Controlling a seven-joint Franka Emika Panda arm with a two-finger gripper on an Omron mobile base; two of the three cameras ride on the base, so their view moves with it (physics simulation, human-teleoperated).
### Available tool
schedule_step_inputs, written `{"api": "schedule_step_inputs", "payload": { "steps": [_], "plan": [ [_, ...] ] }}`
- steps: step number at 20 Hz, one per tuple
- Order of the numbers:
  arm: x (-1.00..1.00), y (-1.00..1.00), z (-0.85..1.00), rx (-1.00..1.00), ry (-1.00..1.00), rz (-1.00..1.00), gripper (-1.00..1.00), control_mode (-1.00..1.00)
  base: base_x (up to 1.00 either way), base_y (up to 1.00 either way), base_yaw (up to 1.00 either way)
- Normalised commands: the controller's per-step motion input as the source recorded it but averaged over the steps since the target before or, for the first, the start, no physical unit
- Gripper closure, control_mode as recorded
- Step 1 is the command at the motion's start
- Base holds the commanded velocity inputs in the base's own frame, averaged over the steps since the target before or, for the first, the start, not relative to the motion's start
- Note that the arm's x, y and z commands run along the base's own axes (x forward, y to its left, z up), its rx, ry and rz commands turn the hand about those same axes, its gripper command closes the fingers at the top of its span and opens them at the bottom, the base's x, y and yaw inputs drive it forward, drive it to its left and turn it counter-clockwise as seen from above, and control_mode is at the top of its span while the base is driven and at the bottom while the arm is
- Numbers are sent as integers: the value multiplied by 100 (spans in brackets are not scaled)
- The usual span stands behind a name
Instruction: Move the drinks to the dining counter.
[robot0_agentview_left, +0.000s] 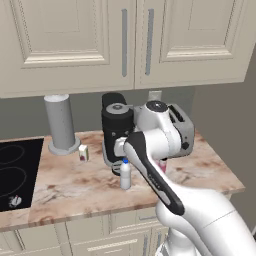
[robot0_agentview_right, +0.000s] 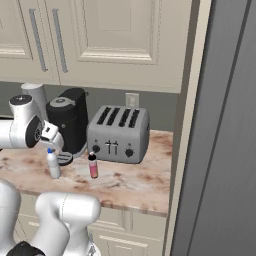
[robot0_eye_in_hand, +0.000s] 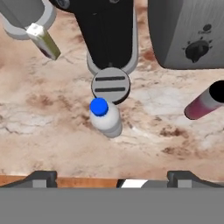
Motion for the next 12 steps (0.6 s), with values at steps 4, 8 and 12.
{"api": "schedule_step_inputs", "payload": {
  "steps": [4,8,12],
  "plan": [
    [16,5,-19,-1,1,0,-100,-100,0,0,0],
    [12,15,-16,-4,0,0,-100,-100,0,0,0],
    [19,12,-11,-2,0,0,-100,-100,0,0,0]
  ]
}}
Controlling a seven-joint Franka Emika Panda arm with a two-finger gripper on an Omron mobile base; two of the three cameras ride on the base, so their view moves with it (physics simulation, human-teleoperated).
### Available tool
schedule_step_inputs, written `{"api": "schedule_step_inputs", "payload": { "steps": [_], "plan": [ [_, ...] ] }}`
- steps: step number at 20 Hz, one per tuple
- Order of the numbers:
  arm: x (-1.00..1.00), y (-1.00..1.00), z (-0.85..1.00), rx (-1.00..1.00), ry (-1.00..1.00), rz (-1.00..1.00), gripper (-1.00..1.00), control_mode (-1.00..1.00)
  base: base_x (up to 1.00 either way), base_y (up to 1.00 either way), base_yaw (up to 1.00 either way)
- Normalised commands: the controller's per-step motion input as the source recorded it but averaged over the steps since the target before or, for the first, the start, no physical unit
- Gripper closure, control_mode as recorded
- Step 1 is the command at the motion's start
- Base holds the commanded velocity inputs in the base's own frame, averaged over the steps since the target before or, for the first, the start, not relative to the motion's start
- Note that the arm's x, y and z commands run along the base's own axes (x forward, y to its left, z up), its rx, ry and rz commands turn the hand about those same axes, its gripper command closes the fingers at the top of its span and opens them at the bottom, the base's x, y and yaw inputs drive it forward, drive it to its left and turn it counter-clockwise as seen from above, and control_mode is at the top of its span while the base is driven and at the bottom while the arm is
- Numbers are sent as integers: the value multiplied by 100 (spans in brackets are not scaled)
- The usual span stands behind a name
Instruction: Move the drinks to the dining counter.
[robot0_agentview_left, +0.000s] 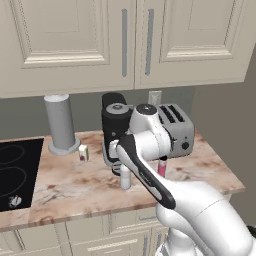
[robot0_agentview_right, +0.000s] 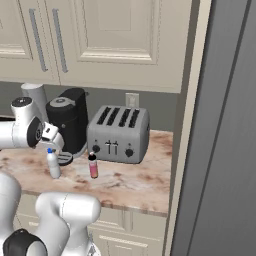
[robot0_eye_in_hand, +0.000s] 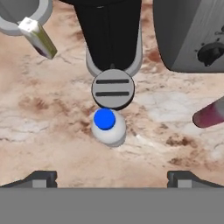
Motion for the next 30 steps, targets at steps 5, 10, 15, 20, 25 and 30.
{"api": "schedule_step_inputs", "payload": {
  "steps": [5,10,15,20,25,30],
  "plan": [
    [14,5,-9,0,1,0,-100,-100,0,0,0],
    [14,4,-8,0,2,0,-100,-100,0,0,0],
    [13,2,-9,0,2,0,-100,-100,0,0,0],
    [11,5,-4,0,0,0,-100,-100,0,0,0],
    [4,0,-15,0,1,0,-100,-100,0,0,0],
    [6,0,-13,0,1,0,-100,-100,0,0,0]
  ]
}}
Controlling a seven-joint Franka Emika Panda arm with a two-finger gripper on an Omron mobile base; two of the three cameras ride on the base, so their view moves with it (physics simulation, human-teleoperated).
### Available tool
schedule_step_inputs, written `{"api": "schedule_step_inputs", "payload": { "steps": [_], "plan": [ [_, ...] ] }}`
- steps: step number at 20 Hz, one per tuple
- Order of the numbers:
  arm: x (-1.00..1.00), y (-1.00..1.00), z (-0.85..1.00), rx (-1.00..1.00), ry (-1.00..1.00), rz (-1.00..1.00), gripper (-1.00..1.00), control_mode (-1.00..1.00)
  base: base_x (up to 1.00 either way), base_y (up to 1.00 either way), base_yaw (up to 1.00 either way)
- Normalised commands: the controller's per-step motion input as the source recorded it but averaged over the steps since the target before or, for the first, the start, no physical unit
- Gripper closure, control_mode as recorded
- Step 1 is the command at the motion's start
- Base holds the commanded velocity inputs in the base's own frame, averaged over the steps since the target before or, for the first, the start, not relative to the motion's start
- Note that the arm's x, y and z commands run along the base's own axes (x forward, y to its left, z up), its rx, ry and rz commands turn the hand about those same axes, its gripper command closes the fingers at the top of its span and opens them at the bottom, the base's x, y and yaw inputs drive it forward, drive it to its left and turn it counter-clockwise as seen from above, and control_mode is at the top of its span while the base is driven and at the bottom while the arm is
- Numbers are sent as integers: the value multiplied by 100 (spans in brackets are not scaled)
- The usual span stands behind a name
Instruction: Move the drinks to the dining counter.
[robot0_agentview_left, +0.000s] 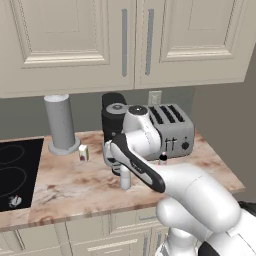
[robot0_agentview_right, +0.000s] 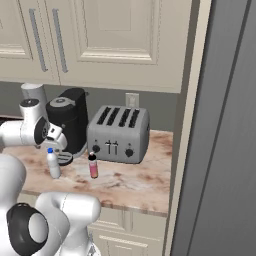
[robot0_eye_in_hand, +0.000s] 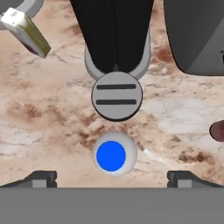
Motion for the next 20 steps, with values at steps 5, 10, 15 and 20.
{"api": "schedule_step_inputs", "payload": {
  "steps": [5,10,15,20],
  "plan": [
    [9,0,-10,0,1,0,-100,-100,0,0,0],
    [22,6,-6,0,0,0,-100,-100,0,0,0],
    [17,0,-2,0,0,0,-100,-100,0,0,0],
    [0,0,-11,0,0,0,-100,-100,0,0,0]
  ]
}}
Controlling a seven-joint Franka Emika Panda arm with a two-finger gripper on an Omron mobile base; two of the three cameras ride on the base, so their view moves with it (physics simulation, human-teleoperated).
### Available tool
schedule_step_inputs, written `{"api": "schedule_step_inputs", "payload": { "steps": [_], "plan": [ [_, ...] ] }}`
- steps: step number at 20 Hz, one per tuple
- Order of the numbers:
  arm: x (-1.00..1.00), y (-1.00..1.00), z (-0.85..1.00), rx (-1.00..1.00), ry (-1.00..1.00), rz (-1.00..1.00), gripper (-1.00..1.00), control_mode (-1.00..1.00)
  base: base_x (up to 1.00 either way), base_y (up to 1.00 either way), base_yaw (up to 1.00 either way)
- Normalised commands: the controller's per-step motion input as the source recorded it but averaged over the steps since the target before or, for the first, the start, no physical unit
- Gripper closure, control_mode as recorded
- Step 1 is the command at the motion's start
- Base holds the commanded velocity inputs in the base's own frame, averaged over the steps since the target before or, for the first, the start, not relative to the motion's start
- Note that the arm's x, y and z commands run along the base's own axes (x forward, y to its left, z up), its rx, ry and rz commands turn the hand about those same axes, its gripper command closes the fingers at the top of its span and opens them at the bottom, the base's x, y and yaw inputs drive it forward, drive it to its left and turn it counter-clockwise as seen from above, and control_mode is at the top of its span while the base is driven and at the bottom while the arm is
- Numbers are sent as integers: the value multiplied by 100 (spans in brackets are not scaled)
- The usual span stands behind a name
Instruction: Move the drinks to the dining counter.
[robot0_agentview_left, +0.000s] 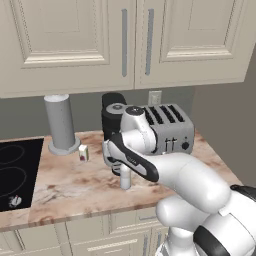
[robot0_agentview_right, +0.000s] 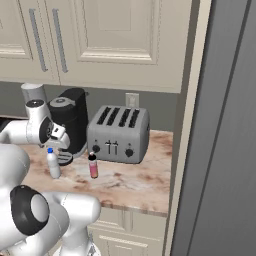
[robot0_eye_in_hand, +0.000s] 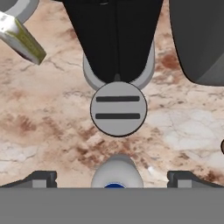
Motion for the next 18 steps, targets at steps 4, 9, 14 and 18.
{"api": "schedule_step_inputs", "payload": {
  "steps": [4,9,14,18],
  "plan": [
    [0,1,-8,0,0,0,-100,-100,0,0,0],
    [0,4,-13,0,0,0,-100,-100,0,0,0],
    [0,3,-13,0,0,0,-100,-100,0,0,0],
    [0,0,-14,0,0,0,-100,-100,0,0,0]
  ]
}}
